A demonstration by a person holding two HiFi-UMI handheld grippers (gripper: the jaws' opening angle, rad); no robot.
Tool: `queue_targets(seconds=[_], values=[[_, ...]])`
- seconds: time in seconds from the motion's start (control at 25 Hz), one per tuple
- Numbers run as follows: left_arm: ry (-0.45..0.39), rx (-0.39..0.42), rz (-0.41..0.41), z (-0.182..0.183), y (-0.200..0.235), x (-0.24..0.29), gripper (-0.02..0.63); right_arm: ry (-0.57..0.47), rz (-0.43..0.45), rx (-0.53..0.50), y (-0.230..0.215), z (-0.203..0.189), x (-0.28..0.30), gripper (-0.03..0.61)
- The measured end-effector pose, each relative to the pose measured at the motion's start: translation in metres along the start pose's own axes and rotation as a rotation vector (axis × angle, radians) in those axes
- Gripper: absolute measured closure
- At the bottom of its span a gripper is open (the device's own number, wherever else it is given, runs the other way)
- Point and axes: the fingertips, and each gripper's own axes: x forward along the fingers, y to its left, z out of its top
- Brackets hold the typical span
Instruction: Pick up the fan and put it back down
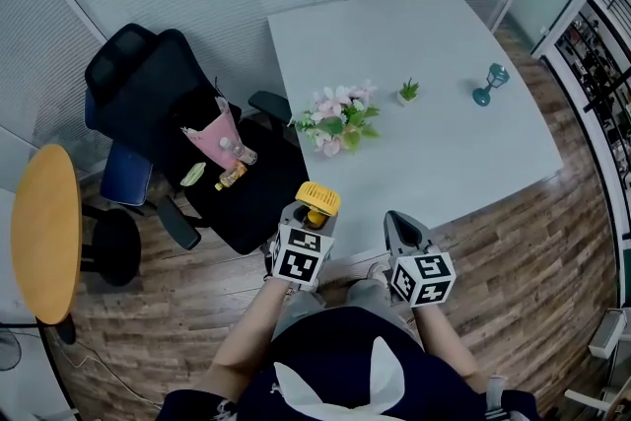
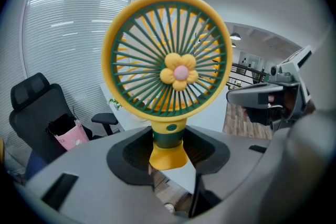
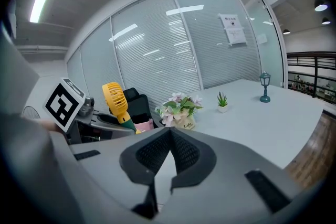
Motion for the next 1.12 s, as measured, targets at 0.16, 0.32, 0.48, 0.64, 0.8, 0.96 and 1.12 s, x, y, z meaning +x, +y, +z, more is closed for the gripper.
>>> queue_targets(seconds=[0.16,0.32,0.48,0.64,0.8,0.96,1.12], values=[[0.015,-0.014,0.001,-0.011,0.003,-0.005,0.426,0.010,0.001,0.004,0.005,-0.006,0.001,0.574],[0.020,-0.015,0.001,-0.017,0.004,-0.007,0.427,0.016,0.000,0.003,0.007,-0.009,0.001,0.574],[0.021,-0.027,-0.006,-0.020,0.005,-0.006,0.427,0.018,-0.001,0.000,0.008,-0.008,0.000,0.574],[0.023,-0.018,-0.006,-0.019,0.007,-0.004,0.427,0.020,-0.007,0.000,0.006,-0.009,0.000,0.574],[0.022,-0.018,-0.019,-0.017,0.004,0.000,0.426,0.022,-0.016,0.000,0.003,-0.009,-0.001,0.574],[0.018,0.001,-0.027,-0.010,0.001,0.004,0.426,0.022,-0.027,0.003,-0.002,-0.010,-0.003,0.574],[0.012,0.027,-0.050,0.003,-0.005,0.009,0.426,0.019,-0.044,0.012,-0.009,-0.009,-0.005,0.574]])
